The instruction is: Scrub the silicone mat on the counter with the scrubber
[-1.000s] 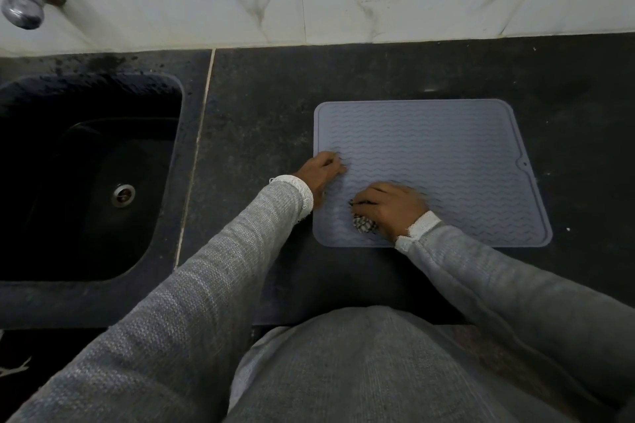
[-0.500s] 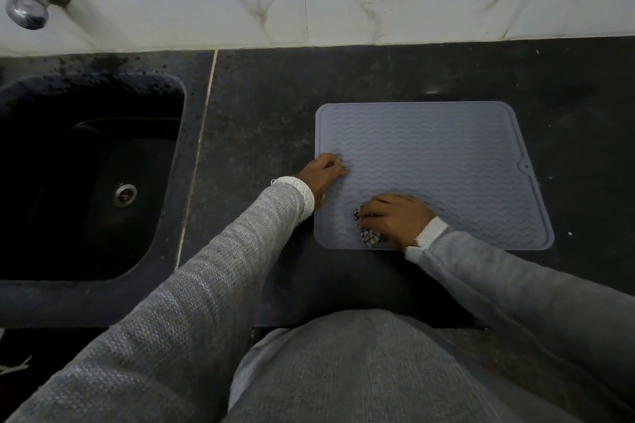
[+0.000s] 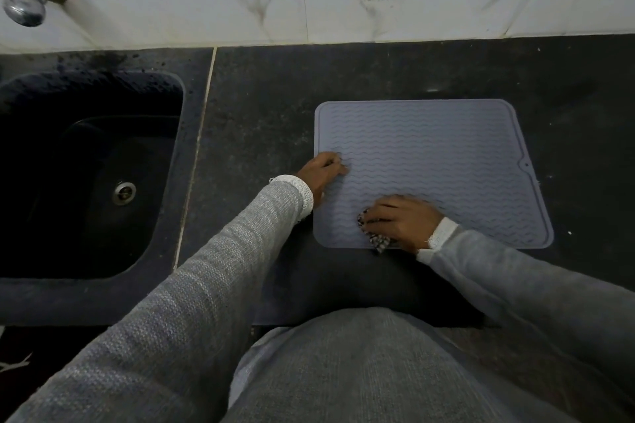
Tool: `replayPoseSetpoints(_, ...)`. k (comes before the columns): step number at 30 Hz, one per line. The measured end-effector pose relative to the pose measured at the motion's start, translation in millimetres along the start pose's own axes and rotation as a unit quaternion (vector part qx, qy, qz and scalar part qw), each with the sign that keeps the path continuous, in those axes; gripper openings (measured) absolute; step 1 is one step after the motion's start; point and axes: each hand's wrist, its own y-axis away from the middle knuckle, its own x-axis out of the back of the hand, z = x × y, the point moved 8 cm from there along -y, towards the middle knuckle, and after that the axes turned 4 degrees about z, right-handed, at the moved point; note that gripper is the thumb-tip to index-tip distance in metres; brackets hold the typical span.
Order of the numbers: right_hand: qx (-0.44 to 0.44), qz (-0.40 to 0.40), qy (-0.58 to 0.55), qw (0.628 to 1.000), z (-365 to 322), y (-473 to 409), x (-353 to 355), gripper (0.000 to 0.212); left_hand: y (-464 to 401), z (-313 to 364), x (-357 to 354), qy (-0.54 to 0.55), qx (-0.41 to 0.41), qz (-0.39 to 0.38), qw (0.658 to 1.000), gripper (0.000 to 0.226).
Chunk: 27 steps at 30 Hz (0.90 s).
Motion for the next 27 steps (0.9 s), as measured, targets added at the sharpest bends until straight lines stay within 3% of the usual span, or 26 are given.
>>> replayPoseSetpoints(2,-0.018,-0.006,-0.014,1.000,2,0,1,0.043,3,0,3,0.056,0.009,0.035,0.998,0.011)
replayPoseSetpoints(6,0.002,0.037,-0.039,0.999,-14,-23,6,0.038,6,-1,1,0.107,0.024,0.044,0.993,0.014)
replayPoseSetpoints(8,0.028,0.040,-0.036,0.998,-34,-38,2,0.037,3,-10,-7,0.130,0.069,-0.008,0.989,0.033)
replayPoseSetpoints(9,0.040,0.037,-0.039,0.998,-42,-42,-2,0.036,5,-15,-13,0.175,0.133,-0.043,0.975,0.049)
replayPoseSetpoints(11,0.046,0.031,-0.042,0.998,-46,-41,-5,0.038,3,-22,-15,0.175,0.139,-0.035,0.974,0.059)
replayPoseSetpoints(14,0.055,0.036,-0.009,0.998,-30,-15,4,0.040,8,-14,-12,0.316,0.172,-0.001,0.933,0.014)
replayPoseSetpoints(15,0.057,0.039,-0.015,0.998,-23,-4,6,0.038,7,-15,-12,0.343,0.179,0.005,0.922,0.013)
replayPoseSetpoints(20,0.053,0.023,-0.033,0.998,-9,9,9,0.041,7,-15,-15,0.368,0.208,-0.014,0.906,0.014)
replayPoseSetpoints(24,0.063,0.060,-0.054,0.995,-30,-26,9,0.038,6,-19,-18,0.377,0.226,-0.008,0.898,0.027)
replayPoseSetpoints(27,0.095,0.029,-0.054,0.994,-54,-45,-3,0.034,7,-18,-18,0.364,0.227,-0.005,0.903,0.038)
